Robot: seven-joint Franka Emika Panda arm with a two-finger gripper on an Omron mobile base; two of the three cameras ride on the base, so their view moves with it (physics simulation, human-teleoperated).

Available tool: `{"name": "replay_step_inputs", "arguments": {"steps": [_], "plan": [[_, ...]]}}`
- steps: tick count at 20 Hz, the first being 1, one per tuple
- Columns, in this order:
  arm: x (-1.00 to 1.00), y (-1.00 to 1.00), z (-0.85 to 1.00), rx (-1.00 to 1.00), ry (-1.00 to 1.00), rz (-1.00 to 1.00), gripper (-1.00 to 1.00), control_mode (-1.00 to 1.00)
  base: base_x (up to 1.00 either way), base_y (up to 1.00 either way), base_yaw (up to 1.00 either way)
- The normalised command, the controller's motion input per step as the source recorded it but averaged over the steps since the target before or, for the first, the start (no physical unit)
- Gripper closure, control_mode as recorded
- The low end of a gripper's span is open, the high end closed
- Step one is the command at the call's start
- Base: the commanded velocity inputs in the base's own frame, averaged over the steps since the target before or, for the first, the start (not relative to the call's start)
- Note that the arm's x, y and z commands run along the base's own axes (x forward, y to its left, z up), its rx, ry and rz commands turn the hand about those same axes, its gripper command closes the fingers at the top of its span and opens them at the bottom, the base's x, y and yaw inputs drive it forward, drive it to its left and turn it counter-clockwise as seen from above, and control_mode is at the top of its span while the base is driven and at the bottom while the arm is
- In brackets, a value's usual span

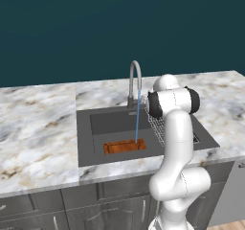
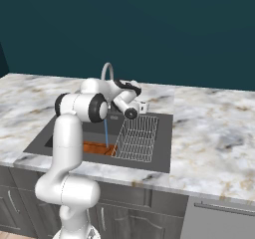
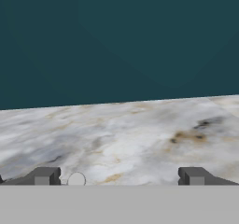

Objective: Turn on the sink faucet with hot water and rinse the cutting board for ten seconds, then turn off the faucet. Push the cutting board to reach the water if necessary.

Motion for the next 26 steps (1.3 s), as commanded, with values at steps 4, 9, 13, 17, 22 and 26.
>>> {"name": "replay_step_inputs", "arguments": {"steps": [4,9,13,17,22,26], "plan": [[0.0,0.0,0.0,0.0,0.0,0.0,-1.0,-1.0,0.0,0.0,0.0],[0.0,0.0,0.0,0.0,0.0,0.0,-1.0,-1.0,0.0,0.0,0.0],[0.0,0.0,0.0,0.0,0.0,0.0,-1.0,-1.0,0.0,0.0,0.0],[0.0,0.0,0.0,0.0,0.0,0.0,-1.0,-1.0,0.0,0.0,0.0],[0.0,0.0,0.0,0.0,0.0,0.0,-1.0,-1.0,0.0,0.0,0.0],[0.0,0.0,0.0,0.0,0.0,0.0,-1.0,-1.0,0.0,0.0,0.0]]}}
